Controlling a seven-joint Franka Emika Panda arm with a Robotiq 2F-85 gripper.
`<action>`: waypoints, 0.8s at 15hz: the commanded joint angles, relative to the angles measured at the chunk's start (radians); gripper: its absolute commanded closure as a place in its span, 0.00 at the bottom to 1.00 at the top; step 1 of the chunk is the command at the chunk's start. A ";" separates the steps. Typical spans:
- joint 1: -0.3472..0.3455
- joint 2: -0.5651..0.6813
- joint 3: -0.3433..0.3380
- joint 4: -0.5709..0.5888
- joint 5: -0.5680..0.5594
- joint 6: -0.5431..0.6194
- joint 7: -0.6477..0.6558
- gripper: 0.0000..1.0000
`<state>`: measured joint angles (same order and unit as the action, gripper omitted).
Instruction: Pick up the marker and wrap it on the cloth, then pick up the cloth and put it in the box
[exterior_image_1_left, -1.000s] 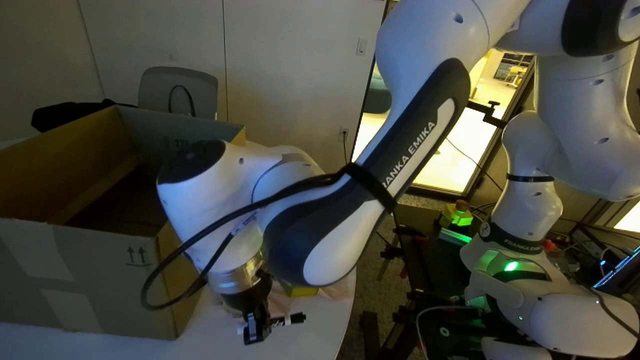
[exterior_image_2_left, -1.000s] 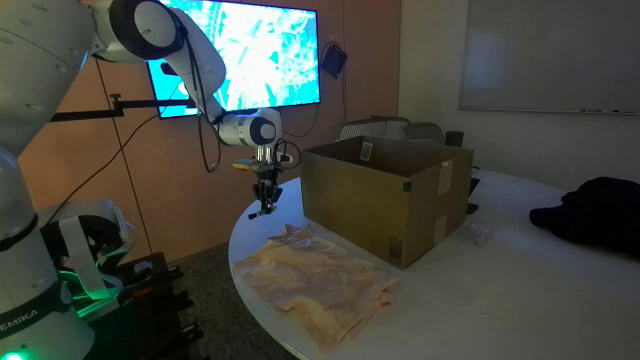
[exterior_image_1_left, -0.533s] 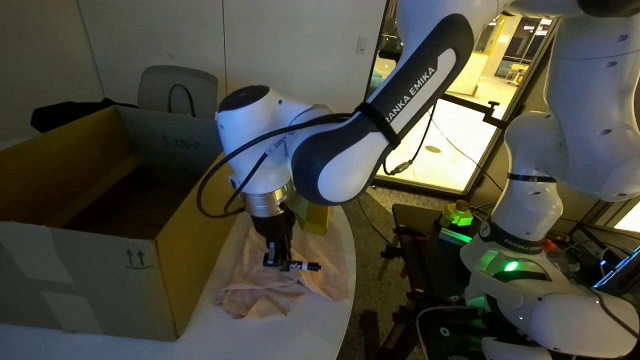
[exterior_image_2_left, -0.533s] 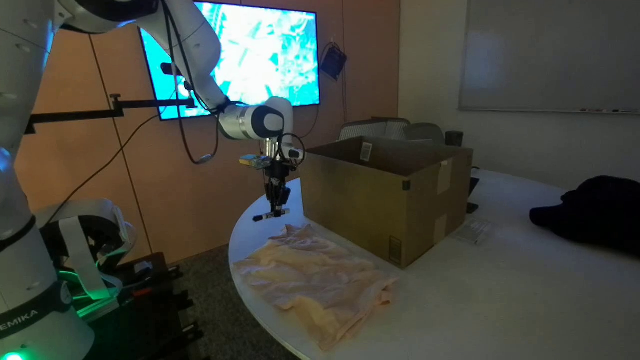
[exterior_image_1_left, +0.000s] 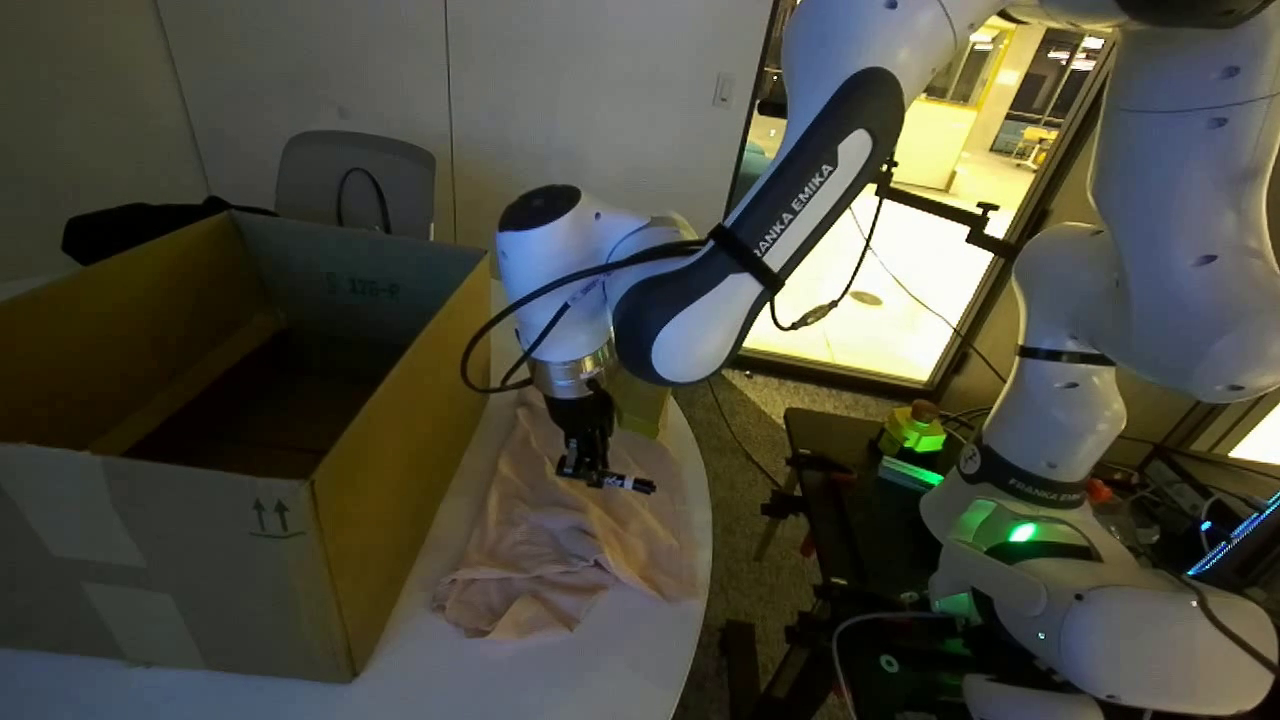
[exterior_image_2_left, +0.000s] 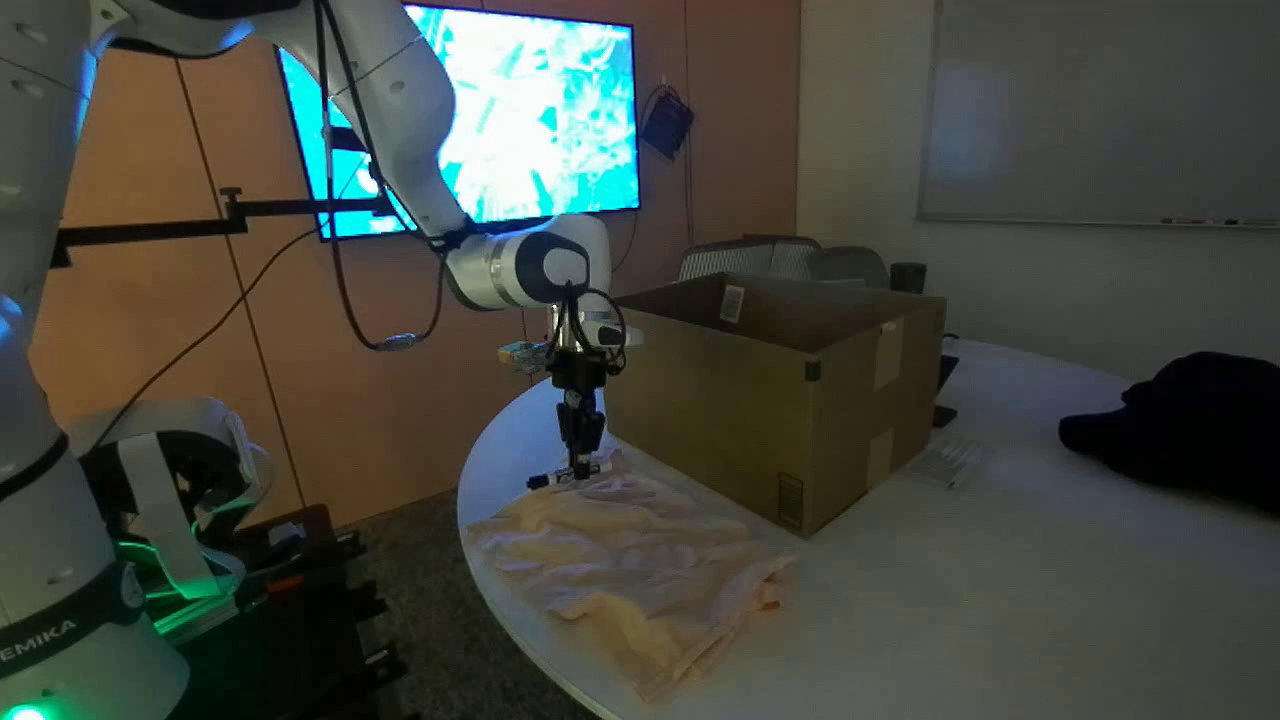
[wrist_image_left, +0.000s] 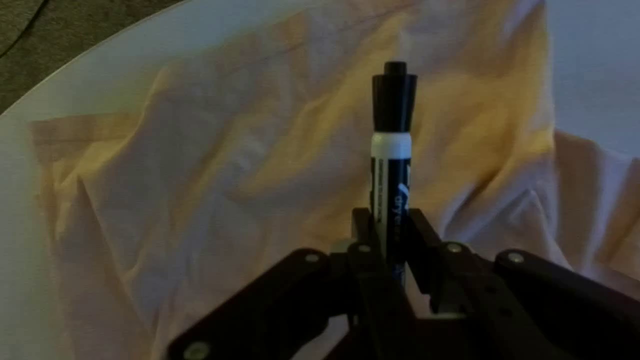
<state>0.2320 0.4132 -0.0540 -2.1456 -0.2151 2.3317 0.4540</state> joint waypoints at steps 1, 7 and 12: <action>-0.010 0.035 -0.028 0.000 -0.086 0.011 -0.006 0.94; -0.016 0.111 -0.060 0.015 -0.113 0.157 0.025 0.94; 0.000 0.172 -0.094 0.025 -0.108 0.241 0.020 0.94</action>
<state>0.2165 0.5503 -0.1245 -2.1402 -0.3125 2.5348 0.4598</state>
